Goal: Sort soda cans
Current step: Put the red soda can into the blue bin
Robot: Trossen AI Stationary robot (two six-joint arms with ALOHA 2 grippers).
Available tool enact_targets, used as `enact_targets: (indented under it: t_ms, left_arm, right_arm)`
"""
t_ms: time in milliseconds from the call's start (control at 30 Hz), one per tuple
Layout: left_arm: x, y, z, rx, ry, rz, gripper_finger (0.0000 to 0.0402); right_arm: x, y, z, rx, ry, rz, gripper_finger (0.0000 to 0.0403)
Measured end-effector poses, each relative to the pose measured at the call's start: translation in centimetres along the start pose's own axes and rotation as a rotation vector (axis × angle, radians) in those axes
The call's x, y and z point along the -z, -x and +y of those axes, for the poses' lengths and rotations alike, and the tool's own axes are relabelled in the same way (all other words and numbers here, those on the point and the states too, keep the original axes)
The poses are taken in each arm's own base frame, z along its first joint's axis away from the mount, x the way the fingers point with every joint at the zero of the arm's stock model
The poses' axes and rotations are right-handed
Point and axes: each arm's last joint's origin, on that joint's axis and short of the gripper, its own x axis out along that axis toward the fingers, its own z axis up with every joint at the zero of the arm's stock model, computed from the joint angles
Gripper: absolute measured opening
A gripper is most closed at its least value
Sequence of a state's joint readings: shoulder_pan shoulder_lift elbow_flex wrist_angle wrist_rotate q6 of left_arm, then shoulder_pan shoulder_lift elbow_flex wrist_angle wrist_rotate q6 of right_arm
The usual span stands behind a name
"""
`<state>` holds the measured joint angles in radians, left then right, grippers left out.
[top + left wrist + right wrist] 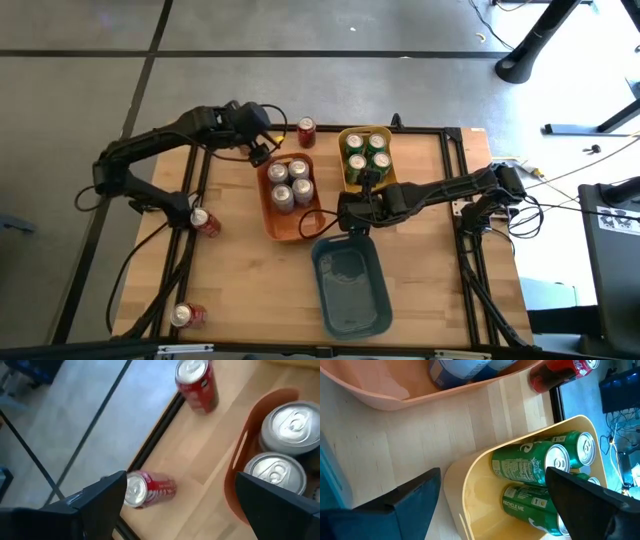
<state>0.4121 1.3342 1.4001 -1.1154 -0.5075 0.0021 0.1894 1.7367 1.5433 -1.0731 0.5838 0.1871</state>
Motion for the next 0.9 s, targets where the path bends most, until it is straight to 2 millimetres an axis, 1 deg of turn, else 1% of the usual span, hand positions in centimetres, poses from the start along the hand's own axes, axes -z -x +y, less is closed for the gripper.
enact_targets:
  t_ms: [100, 167, 300, 500, 633, 767, 900]
  left_arm:
    - [0.3, -0.6, 0.6, -0.012, 0.042, 0.033, 0.0386]
    - [0.5, -1.0, 1.0, -0.026, 0.069, 0.058, 0.0395]
    - [0.6, -2.1, 2.2, -0.057, 0.137, 0.08, 0.0396]
    - [1.1, -4.1, 4.2, -0.111, 0.234, 0.117, 0.0399]
    - [1.5, -5.2, 5.5, -0.104, 0.305, 0.128, 0.04]
    - [1.9, -6.2, 6.5, -0.076, 0.337, 0.167, 0.04]
    - [1.9, -6.3, 6.6, -0.078, 0.351, 0.172, 0.04]
  right_arm:
    - [0.0, 0.0, 0.0, 0.0, 0.0, 0.0, 0.0358]
    - [0.0, 0.0, 0.0, 0.0, 0.0, 0.0, 0.0358]
    - [0.3, -0.7, 0.4, 0.0, 0.005, -0.003, 0.0358]
    - [2.1, -2.9, 1.6, 0.01, -0.007, 0.051, 0.0358]
    - [2.9, -3.6, 1.9, 0.019, -0.04, 0.081, 0.0358]
    - [3.0, -3.6, 1.9, 0.022, -0.055, 0.087, 0.0358]
    - [3.1, -2.9, 1.4, 0.02, -0.065, 0.072, 0.0358]
